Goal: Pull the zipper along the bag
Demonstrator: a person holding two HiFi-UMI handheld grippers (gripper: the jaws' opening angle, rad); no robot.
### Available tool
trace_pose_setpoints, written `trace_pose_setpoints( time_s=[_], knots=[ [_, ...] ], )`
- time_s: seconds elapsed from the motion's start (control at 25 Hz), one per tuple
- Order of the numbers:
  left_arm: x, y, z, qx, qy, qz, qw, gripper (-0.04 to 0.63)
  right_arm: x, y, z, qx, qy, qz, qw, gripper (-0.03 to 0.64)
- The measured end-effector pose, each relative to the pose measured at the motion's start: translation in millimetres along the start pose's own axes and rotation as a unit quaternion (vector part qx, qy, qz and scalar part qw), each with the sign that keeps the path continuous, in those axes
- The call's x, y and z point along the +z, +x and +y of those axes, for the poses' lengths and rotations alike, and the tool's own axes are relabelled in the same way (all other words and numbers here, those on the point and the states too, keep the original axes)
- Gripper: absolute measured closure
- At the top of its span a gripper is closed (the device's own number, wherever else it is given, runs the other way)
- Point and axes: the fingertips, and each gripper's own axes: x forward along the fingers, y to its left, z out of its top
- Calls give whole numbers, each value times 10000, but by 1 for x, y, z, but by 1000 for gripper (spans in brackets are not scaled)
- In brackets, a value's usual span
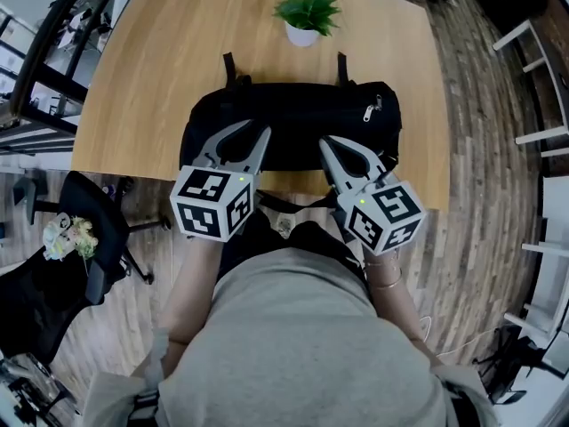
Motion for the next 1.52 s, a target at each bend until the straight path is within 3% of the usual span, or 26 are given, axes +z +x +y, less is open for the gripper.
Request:
trace_pose_setpoints(
  time_s=[0.48,1.0,1.28,1.52],
  knots=[
    [-22,-8,-24,-259,-230,191,9992,563,-17,2,21,149,0,163,9998,611],
    [-44,-18,-31,-199,-274,400,9986,571,-22,-6,19,-67,-142,111,9998,611],
    [-46,-14,-50,-379,-217,411,9982,572,-33,-5,25,87,-166,236,9995,611],
    [-51,-13,-54,-455,-184,456,9978,574,-35,-5,21,-35,-171,203,9996,611]
  ],
)
